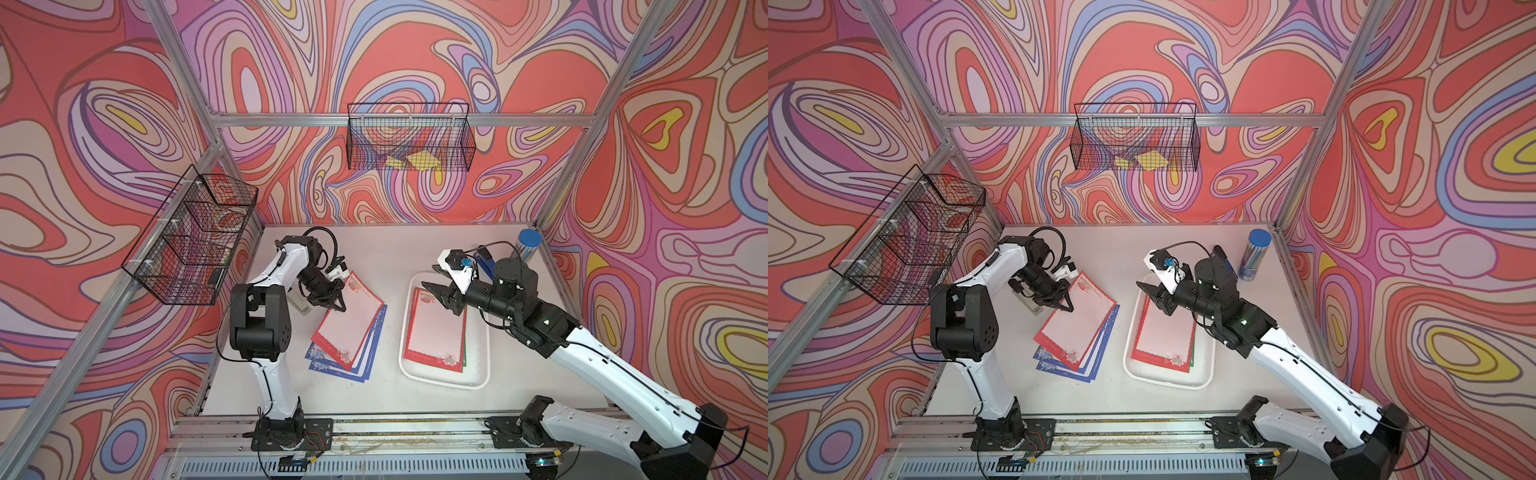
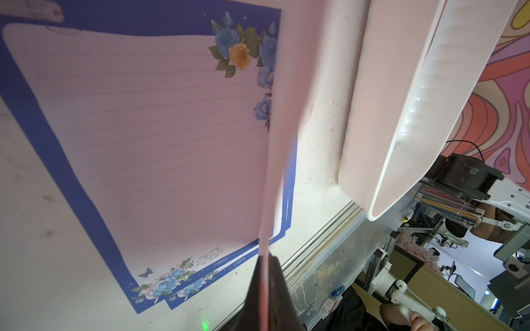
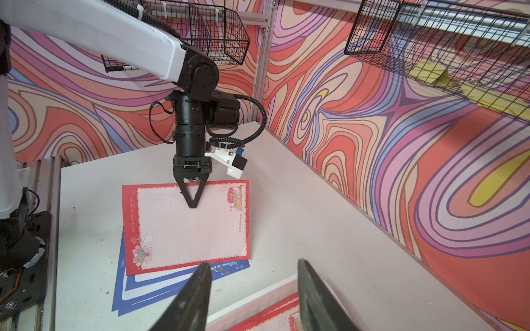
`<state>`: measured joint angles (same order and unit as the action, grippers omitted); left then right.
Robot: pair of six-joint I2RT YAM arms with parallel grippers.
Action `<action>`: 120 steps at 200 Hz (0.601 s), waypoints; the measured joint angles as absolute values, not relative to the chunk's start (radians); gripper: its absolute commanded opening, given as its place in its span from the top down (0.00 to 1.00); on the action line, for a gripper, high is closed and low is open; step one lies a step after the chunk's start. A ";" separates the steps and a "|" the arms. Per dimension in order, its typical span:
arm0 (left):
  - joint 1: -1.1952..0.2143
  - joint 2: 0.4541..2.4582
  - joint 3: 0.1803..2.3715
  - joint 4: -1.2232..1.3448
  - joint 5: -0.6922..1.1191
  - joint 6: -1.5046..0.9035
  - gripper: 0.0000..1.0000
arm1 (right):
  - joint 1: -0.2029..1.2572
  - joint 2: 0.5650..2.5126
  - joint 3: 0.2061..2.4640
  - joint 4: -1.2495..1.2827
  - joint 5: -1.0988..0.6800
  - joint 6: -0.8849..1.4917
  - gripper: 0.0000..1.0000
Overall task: Take out the stationery paper from the storage box
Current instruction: Place the stationery paper at the center of the board.
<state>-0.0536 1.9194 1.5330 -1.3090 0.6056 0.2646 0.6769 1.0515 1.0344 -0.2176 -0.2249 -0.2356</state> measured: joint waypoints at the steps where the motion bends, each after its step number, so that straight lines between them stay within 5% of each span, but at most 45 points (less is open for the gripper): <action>1: -0.053 1.919 1.532 -1.309 0.606 0.264 1.00 | 0.677 1.052 1.034 -0.218 -0.225 -0.236 0.49; 120: -0.009 1.919 1.451 -1.235 0.617 0.257 1.00 | 0.677 1.114 1.086 -0.226 -0.236 -0.237 0.51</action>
<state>-0.0093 1.9194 1.4506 -1.2354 0.6170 0.2573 0.6765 1.1145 1.0859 -0.2256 -0.2356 -0.2367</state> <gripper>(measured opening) 0.047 0.491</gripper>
